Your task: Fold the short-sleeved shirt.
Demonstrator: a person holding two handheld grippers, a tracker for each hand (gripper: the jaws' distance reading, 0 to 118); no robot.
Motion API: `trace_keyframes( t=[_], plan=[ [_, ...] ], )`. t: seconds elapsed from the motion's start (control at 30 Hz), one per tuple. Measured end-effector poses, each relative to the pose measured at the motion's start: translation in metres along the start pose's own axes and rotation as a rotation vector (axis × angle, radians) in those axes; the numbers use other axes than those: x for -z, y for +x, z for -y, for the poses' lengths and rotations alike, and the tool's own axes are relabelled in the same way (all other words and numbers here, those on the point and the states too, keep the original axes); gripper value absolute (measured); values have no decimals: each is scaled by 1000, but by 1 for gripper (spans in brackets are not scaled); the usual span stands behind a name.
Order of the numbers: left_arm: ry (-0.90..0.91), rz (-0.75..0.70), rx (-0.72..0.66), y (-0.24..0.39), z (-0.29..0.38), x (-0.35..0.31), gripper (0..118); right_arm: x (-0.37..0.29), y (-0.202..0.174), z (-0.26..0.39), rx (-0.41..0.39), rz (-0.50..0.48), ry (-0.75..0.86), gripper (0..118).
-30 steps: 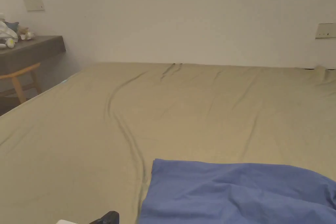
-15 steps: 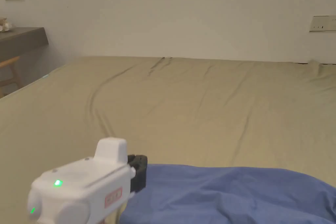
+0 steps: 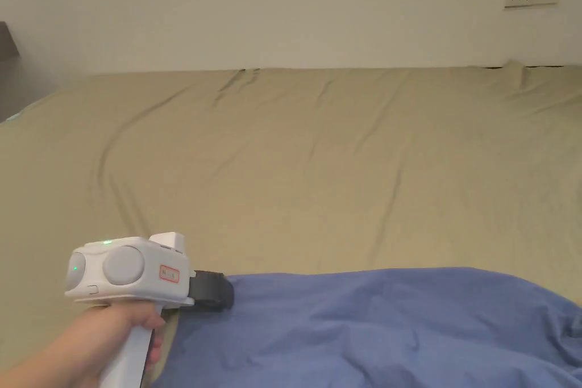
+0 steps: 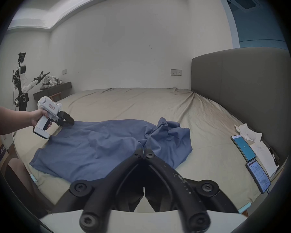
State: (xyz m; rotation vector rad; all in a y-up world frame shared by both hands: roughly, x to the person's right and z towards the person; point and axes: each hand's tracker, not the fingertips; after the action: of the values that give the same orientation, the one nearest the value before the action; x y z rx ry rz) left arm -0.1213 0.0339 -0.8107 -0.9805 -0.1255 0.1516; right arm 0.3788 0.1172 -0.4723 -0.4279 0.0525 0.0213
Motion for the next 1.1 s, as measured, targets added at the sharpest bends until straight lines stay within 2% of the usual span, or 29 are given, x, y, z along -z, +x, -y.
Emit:
trace_keyframes(
  t=[0.03, 0.07, 0.1, 0.13, 0.17, 0.2, 0.23, 0.3, 0.4, 0.43, 0.47, 0.5, 0.53, 0.57, 0.6, 0.67, 0.8, 0.87, 0.93, 0.97, 1.0, 1.03, 1.07, 1.1],
  plan=[
    [36, -130, 117, 14, 1, -5, 39, 1, 1, 2, -26, 12, 0, 2],
    [78, -86, 178, 21, -1, -11, 32, 2, 3, 4, -55, 34, 3, 2],
    [53, -69, 179, 30, 4, -14, 26, 2, 6, 6, -56, 56, -9, 2],
    [49, -118, 205, 37, 4, -17, 16, 2, 12, 8, -36, 54, -22, 2],
    [56, -128, 264, 43, 6, -22, 7, 1, 19, 8, 39, 41, -34, 2],
    [59, -21, 285, 47, 9, -31, 3, -1, 26, 7, 83, 38, -28, 2],
    [95, -2, 290, 50, 10, -40, 3, -3, 30, 6, 86, 53, -34, 2],
    [187, 1, 276, 58, 7, -63, 3, -5, 39, 2, 56, 100, -53, 2],
    [293, 93, 168, 57, 4, -100, 3, 1, 58, 0, 11, 99, -71, 3],
    [317, 108, 145, 55, 4, -109, 3, 8, 67, -1, 5, 79, -109, 11],
    [327, 115, 130, 52, 4, -118, 3, 18, 77, -3, 3, 78, -131, 28],
    [333, 110, 116, 47, 3, -125, 3, 30, 87, -2, -17, 87, -145, 66],
    [346, 106, 107, 43, 3, -131, 3, 43, 96, -1, -45, 101, -171, 93],
    [346, 104, 104, 39, 3, -136, 3, 57, 105, 1, -38, 127, -194, 112],
    [348, 102, 90, 35, 4, -140, 3, 71, 113, 3, -19, 138, -205, 118],
    [340, 81, 61, 27, 6, -144, 3, 98, 126, 5, 12, 101, -252, 114],
    [318, 55, 4, 8, 9, -139, 3, 155, 135, 3, 132, 30, -278, 111],
    [306, 52, 5, 12, 13, -139, 3, 186, 136, 7, 235, -21, -396, 107],
    [297, 40, 27, 20, 17, -140, 3, 208, 133, 16, 304, 3, -504, 79],
    [294, 37, 43, 23, 19, -140, 3, 206, 126, 16, 249, 56, -456, 48],
    [295, 33, 57, 25, 20, -142, 3, 197, 119, 10, 137, 102, -378, 5],
    [295, 37, 60, 26, 21, -145, 3, 196, 119, 10, 163, 9, -385, 5],
    [297, 43, 62, 26, 22, -148, 3, 194, 118, 12, 249, -93, -382, 5],
    [301, 45, 61, 27, 23, -153, 3, 189, 115, 13, 315, -48, -386, 5]
  ],
)
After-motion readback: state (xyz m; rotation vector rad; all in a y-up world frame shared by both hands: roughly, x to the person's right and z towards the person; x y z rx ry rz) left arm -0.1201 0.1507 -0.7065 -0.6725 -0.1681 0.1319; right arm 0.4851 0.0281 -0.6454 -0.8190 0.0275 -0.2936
